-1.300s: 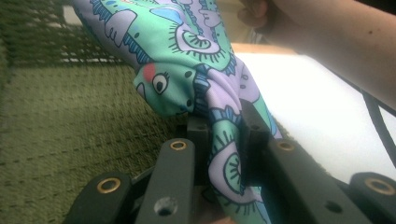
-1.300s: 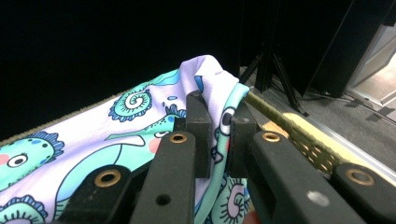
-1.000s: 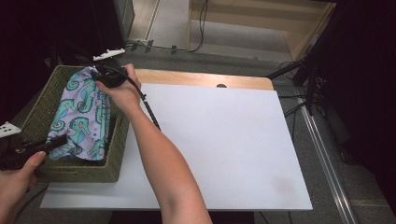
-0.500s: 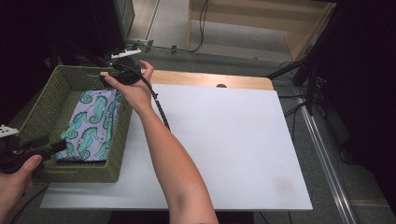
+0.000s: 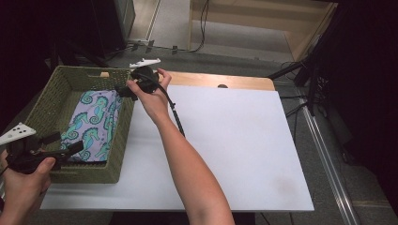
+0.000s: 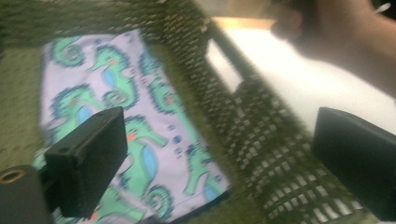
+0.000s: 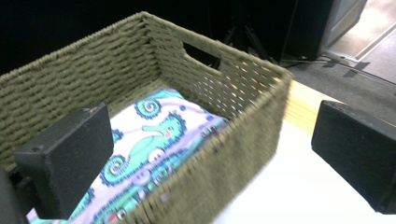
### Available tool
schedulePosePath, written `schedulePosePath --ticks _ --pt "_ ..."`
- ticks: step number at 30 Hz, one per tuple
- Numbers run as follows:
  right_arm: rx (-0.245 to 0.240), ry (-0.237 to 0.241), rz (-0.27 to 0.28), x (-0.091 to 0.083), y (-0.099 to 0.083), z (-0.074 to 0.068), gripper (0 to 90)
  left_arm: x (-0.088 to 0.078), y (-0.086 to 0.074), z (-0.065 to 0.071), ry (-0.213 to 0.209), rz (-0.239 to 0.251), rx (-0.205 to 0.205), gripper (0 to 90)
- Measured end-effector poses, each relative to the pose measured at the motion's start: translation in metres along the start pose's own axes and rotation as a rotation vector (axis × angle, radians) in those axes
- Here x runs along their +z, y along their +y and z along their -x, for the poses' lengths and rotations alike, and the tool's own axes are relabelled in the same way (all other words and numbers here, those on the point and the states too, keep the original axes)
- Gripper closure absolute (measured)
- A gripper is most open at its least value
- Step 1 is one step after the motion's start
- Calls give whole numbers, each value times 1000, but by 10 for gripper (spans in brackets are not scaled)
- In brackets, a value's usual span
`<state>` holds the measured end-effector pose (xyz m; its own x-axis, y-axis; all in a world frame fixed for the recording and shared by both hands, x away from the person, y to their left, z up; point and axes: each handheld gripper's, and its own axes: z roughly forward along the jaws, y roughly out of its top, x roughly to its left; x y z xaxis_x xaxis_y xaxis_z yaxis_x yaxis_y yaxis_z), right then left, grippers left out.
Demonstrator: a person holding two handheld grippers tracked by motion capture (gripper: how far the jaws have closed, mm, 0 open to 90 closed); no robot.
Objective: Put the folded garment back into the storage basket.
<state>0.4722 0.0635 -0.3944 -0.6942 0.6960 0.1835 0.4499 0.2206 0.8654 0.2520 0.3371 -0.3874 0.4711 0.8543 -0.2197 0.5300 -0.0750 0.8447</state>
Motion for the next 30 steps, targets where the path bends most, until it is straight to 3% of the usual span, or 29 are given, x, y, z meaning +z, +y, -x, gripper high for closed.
schedulePosePath --ticks 3,7,20,25,30 --pt "4 -9 -2 -10 -7 7 0 2 0 7 -35 33 21 16" --pt "7 -24 -4 -23 -17 15 0 7 1 14 -70 41 34 0" --pt "12 -81 9 -76 -49 40 0 29 4 40 -128 68 62 0" --pt "34 -97 16 -96 -62 50 0 33 7 54 -118 68 79 0" --pt "28 -114 22 -117 -72 57 0 39 8 61 -145 71 87 0"
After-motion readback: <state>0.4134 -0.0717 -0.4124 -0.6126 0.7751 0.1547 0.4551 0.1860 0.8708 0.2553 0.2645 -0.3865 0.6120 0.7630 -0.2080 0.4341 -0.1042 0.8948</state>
